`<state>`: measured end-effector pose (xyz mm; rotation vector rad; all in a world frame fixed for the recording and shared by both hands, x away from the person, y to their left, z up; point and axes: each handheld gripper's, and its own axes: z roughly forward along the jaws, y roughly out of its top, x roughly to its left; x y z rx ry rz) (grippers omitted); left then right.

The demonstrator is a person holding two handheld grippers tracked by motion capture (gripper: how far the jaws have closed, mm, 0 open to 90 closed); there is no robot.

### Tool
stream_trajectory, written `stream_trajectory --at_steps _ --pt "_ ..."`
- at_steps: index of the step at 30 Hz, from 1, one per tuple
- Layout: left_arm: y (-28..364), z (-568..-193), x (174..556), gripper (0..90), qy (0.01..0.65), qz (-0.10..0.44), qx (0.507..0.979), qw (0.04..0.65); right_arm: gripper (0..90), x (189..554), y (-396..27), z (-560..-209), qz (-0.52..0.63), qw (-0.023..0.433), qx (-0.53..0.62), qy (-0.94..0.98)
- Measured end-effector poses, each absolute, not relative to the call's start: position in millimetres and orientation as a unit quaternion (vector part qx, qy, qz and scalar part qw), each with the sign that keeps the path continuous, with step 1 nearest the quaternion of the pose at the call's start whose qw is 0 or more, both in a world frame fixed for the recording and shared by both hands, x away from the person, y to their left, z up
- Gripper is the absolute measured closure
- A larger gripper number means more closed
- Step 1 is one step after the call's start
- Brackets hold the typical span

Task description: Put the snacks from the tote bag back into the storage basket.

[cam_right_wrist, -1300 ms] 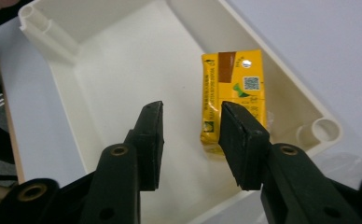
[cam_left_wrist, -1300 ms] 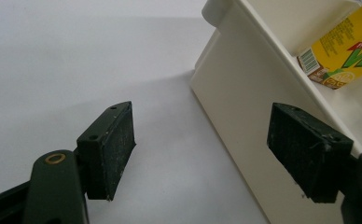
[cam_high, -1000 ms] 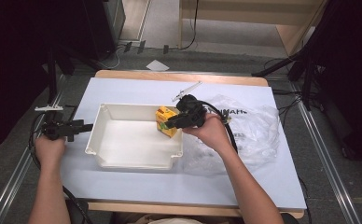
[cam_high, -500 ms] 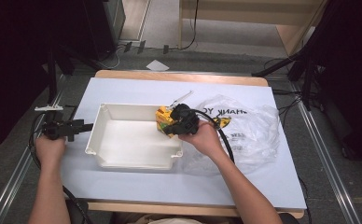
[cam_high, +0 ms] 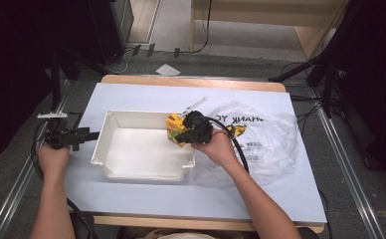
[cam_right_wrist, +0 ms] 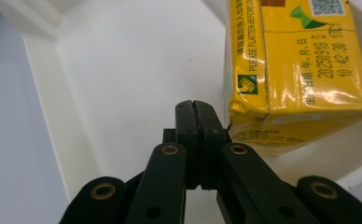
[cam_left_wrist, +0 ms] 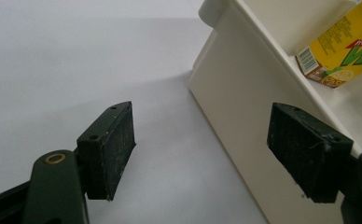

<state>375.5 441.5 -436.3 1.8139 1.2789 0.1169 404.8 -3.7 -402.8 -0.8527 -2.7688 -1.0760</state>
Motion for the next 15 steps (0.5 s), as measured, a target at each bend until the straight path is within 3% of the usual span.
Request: stream_trajectory --at_steps 15 --pt "440.4 -435.7 376.0 24.4 0.512 0.047 0.734 0.444 90.0 411.1 -13.3 -400.4 -0.349 0.021 -0.287 -0.892"
